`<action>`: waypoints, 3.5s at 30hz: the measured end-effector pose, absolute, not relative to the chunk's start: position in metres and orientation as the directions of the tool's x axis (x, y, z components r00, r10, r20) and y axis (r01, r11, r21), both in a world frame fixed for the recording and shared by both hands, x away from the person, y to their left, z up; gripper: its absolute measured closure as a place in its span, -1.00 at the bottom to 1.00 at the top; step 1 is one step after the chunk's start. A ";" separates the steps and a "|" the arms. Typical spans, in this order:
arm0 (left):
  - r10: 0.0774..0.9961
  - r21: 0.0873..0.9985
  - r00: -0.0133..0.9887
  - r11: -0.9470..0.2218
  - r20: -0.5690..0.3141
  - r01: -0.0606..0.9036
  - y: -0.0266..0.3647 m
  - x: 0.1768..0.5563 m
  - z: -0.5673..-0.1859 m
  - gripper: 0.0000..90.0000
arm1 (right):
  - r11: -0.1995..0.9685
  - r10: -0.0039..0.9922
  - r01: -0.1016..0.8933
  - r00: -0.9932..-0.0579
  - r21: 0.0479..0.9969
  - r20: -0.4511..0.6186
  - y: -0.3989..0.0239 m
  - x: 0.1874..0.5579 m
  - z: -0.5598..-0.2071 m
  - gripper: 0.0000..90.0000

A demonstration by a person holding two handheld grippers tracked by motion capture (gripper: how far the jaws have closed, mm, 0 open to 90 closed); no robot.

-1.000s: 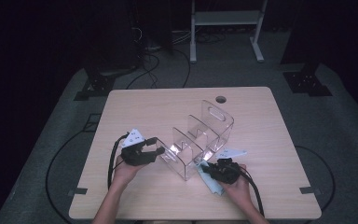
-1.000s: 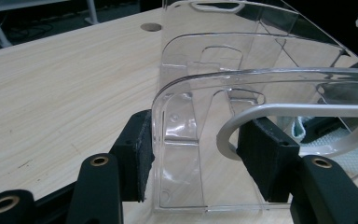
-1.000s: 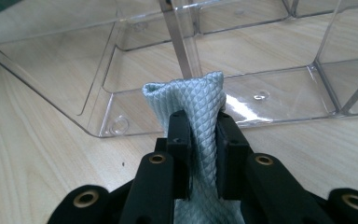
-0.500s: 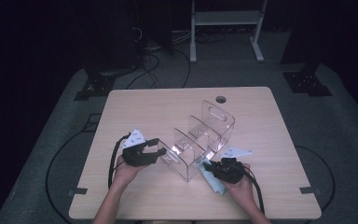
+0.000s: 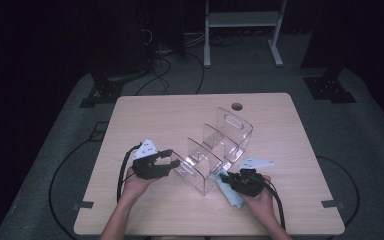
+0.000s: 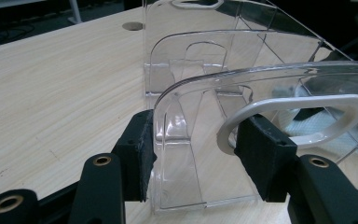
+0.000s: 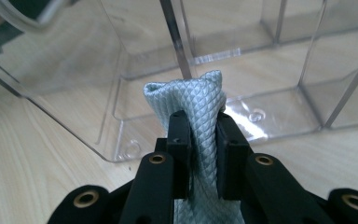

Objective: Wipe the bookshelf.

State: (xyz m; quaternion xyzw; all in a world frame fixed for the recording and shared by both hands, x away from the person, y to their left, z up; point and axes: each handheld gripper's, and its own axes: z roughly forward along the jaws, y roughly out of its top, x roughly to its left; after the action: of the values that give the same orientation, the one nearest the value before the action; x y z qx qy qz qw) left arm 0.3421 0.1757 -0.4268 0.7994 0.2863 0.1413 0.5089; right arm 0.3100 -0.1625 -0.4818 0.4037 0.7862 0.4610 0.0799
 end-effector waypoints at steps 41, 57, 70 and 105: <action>0.593 0.900 0.804 -0.321 -0.051 0.294 0.171 0.344 -0.428 0.04 | 0.250 0.619 0.458 -0.753 0.853 0.223 -0.163 0.279 -0.438 0.74; 0.610 0.903 0.790 -0.308 -0.054 0.299 0.169 0.345 -0.430 0.01 | 0.204 0.544 0.410 -0.803 0.889 0.245 -0.145 0.270 -0.427 0.74; 0.608 0.900 0.792 -0.313 -0.054 0.302 0.169 0.345 -0.429 0.01 | 0.270 0.537 0.377 -0.823 0.886 0.186 -0.132 0.259 -0.431 0.73; 0.605 0.902 0.794 -0.310 -0.057 0.301 0.167 0.344 -0.430 0.02 | 0.390 0.579 0.513 -0.782 0.765 0.229 -0.119 0.273 -0.487 0.73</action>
State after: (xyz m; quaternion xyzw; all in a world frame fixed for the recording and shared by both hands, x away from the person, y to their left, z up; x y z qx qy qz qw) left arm 0.3444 0.1670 -0.4295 0.7955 0.2847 0.1480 0.5139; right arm 0.2726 -0.1189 -0.4872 0.3279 0.8327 0.4446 0.0374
